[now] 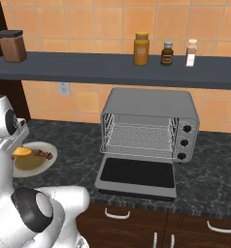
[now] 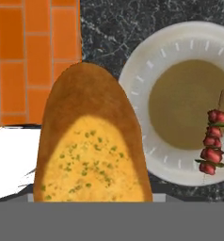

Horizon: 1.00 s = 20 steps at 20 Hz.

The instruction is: Pick up the kebab skewer and baguette bread, and place them inside the toaster oven. Close the toaster oven door and start by setting the timer.

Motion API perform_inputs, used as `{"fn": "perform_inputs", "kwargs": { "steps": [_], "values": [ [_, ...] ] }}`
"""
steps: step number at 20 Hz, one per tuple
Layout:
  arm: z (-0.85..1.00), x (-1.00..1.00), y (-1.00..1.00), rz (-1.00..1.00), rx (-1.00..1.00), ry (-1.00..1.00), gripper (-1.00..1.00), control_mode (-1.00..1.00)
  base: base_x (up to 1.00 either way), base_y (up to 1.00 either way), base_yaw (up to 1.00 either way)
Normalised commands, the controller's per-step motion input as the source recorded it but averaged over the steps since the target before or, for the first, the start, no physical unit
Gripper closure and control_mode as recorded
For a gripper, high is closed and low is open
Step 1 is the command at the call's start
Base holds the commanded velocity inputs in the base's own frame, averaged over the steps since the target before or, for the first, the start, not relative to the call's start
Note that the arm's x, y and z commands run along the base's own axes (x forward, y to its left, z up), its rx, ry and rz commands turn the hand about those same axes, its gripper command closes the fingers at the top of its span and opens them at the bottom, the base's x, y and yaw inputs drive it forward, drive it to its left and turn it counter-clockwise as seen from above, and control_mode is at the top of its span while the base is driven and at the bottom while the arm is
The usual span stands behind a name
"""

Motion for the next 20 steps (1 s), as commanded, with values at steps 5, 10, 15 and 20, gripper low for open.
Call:
{"fn": "perform_inputs", "kwargs": {
  "steps": [5,10,15,20],
  "values": [
    [0.67,-0.52,-0.76,0.0,0.0,-0.03,1.0,-1.0,0.0,0.0,0.0],
    [0.57,-0.21,-0.92,0.0,0.0,-0.01,1.0,-1.0,0.0,0.0,0.0],
    [0.49,-0.05,-0.95,0.0,0.0,0.0,1.0,-1.0,0.0,0.0,0.0],
    [0.34,0.0,-0.86,0.0,0.0,-0.01,1.0,-1.0,0.0,0.0,0.0]
  ]
}}
